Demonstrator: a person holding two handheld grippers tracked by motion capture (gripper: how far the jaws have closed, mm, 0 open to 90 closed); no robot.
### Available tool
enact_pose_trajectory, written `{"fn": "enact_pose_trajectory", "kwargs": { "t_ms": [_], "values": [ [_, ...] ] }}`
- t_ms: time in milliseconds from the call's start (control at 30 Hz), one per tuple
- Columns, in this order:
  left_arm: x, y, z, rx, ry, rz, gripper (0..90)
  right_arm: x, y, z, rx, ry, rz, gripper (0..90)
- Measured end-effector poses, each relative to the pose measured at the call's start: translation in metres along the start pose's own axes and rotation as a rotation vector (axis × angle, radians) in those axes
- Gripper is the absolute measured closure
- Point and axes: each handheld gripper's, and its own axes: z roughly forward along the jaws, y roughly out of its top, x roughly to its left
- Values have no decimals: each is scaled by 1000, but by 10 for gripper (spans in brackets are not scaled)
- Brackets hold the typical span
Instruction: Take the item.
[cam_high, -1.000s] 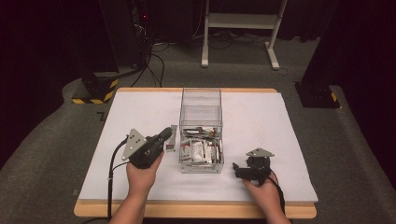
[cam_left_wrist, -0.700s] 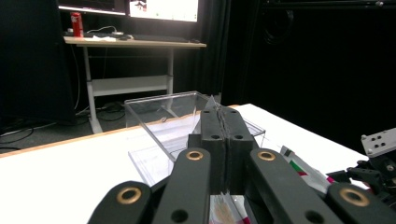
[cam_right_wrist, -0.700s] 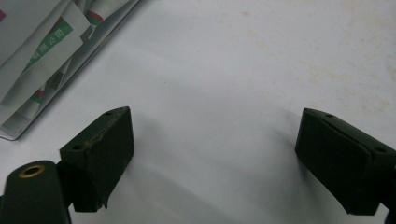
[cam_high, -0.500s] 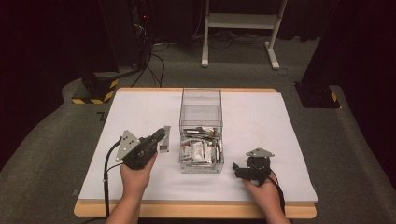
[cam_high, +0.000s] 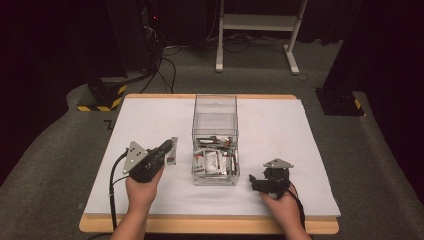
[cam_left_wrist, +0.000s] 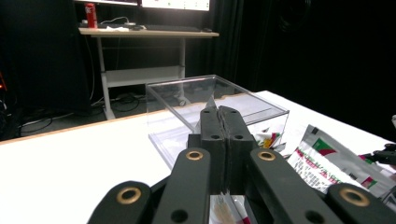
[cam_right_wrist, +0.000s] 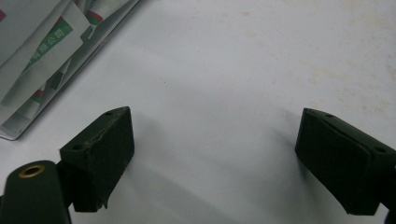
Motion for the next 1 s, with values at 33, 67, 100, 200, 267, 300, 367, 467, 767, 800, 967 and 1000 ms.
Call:
{"fn": "enact_pose_trajectory", "kwargs": {
  "t_ms": [33,67,100,200,267,300,367,467,767,800,967,1000],
  "values": [
    [1,-1,0,2,3,0,891,0,0,0,0,0,0,114],
    [3,-2,-1,5,7,2,891,0,0,0,0,0,0,114],
    [3,-2,-1,5,9,4,891,0,0,0,0,0,0,114],
    [7,-4,-2,8,16,-4,891,0,0,0,0,0,0,114],
    [9,-6,-2,11,21,-7,890,0,0,0,0,0,0,114],
    [10,-6,-2,13,23,-5,890,0,0,0,0,0,0,114],
    [12,-7,-1,20,32,-3,890,0,0,0,0,0,0,114],
    [15,-9,0,29,45,2,891,0,0,0,0,0,0,114],
    [28,-12,6,55,71,-1,890,0,0,0,0,0,0,114],
    [30,-12,7,55,73,-2,891,0,0,0,0,0,0,114],
    [36,-13,8,52,80,-2,891,0,0,0,0,0,0,114],
    [38,-13,9,52,84,-1,891,0,0,0,0,0,0,114]
  ]
}}
